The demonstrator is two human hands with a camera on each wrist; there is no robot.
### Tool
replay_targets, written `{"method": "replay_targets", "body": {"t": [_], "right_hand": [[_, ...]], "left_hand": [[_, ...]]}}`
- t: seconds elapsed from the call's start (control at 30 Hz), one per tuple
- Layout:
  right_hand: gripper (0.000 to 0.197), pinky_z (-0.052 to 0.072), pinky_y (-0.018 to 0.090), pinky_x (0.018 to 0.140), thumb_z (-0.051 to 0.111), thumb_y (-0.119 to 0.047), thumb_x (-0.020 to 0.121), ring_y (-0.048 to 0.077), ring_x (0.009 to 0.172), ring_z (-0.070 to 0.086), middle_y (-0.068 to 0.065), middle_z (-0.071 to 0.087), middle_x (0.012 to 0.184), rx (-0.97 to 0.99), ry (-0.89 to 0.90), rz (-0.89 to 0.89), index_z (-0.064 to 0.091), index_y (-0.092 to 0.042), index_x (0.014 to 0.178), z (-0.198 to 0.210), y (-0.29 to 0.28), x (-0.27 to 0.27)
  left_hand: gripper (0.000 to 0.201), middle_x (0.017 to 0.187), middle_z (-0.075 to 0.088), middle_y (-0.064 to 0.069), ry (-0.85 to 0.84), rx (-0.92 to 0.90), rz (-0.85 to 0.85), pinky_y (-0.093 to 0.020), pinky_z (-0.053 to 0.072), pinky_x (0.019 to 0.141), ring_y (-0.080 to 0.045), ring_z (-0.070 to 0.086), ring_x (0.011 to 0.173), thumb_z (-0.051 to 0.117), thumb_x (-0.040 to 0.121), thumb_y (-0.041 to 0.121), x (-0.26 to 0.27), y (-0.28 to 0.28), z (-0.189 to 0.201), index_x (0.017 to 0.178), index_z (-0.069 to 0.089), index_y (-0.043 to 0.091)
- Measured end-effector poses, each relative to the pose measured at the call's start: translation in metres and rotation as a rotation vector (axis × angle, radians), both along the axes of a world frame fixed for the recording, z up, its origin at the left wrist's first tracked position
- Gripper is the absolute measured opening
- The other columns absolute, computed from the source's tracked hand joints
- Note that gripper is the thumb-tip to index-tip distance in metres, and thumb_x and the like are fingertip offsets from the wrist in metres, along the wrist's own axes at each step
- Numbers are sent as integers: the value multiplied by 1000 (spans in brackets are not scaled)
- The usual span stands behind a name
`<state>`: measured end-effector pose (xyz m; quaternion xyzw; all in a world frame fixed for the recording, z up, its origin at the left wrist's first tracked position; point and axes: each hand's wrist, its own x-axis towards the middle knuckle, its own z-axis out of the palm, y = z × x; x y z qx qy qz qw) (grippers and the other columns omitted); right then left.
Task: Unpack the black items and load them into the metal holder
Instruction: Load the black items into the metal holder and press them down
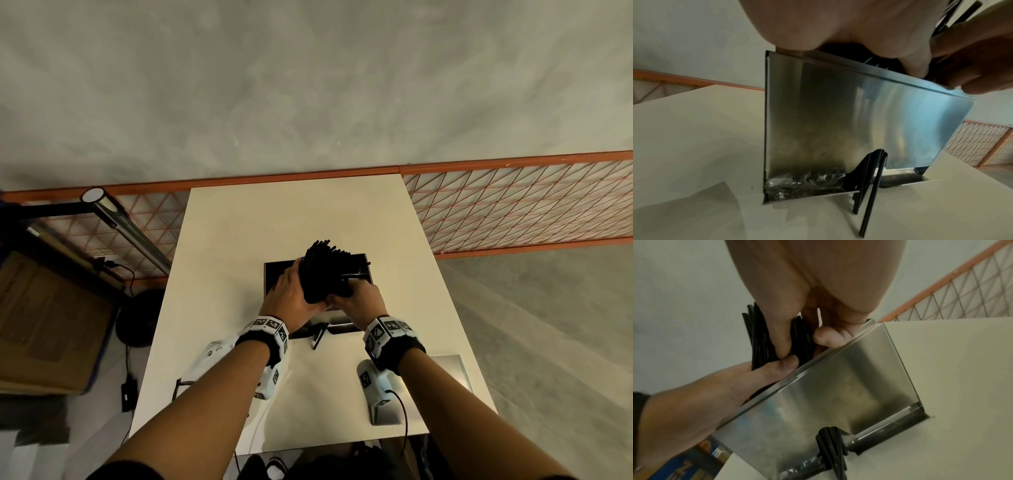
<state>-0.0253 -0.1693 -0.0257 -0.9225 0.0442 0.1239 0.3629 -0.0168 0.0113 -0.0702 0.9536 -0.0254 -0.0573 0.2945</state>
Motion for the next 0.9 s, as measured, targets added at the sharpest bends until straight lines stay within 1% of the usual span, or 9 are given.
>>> {"method": "replay_targets", "body": {"t": [0.1,0.17,0.23,0.43,0.5,0.6,0.7,0.8,0.9], "right_hand": [[21,39,26,61,70,-34,83,20,64,54,5,69,76,-48,-56,27,68,-14,77,-1,5,2],[22,46,29,61,67,-38,81,23,67,60,3,69,76,-78,-67,44,69,-16,79,-3,8,4],[24,51,32,63,66,-42,77,25,72,64,2,69,78,-118,-29,63,70,-19,83,-3,9,7],[34,40,29,67,67,-40,82,32,87,66,10,71,96,-171,85,183,69,-14,103,4,8,21],[36,43,31,70,67,-37,83,33,94,66,12,71,103,-172,110,209,68,-14,110,7,10,25],[38,52,36,80,71,-32,82,34,100,65,13,70,108,-142,158,197,67,-13,114,12,11,30],[34,56,38,80,73,-31,80,31,93,67,11,71,101,-101,164,160,68,-12,108,12,12,29],[26,61,39,69,73,-29,79,27,74,71,6,72,87,-34,190,126,68,-11,97,12,13,27],[24,62,40,57,70,-28,77,23,57,71,7,75,82,32,197,109,71,-12,96,10,12,27]], "left_hand": [[127,155,42,-10,-13,-7,2,-45,44,112,-26,42,142,77,66,75,-1,0,0,159,15,13],[127,154,42,-10,-18,-11,7,-44,44,112,-25,42,142,79,66,72,-1,0,0,159,16,13],[126,154,43,-10,-19,-14,11,-44,45,111,-25,43,141,80,66,71,-1,0,0,158,17,13],[129,152,44,-9,0,8,12,-46,48,107,-24,44,140,70,61,83,0,0,-1,157,17,15],[131,153,43,-7,14,8,10,-47,49,107,-23,44,140,67,60,86,1,0,-1,157,15,16],[129,153,43,-6,26,20,13,-47,50,105,-24,44,140,73,62,82,2,0,-2,158,15,17],[129,153,43,-7,29,30,17,-48,51,104,-25,45,139,78,64,76,3,0,-1,158,14,17],[128,154,41,-8,34,27,15,-48,50,105,-26,45,139,79,65,73,2,-1,1,158,13,15],[128,154,41,-8,43,20,27,-47,49,107,-27,45,139,81,65,71,2,-2,2,158,13,15]]}}
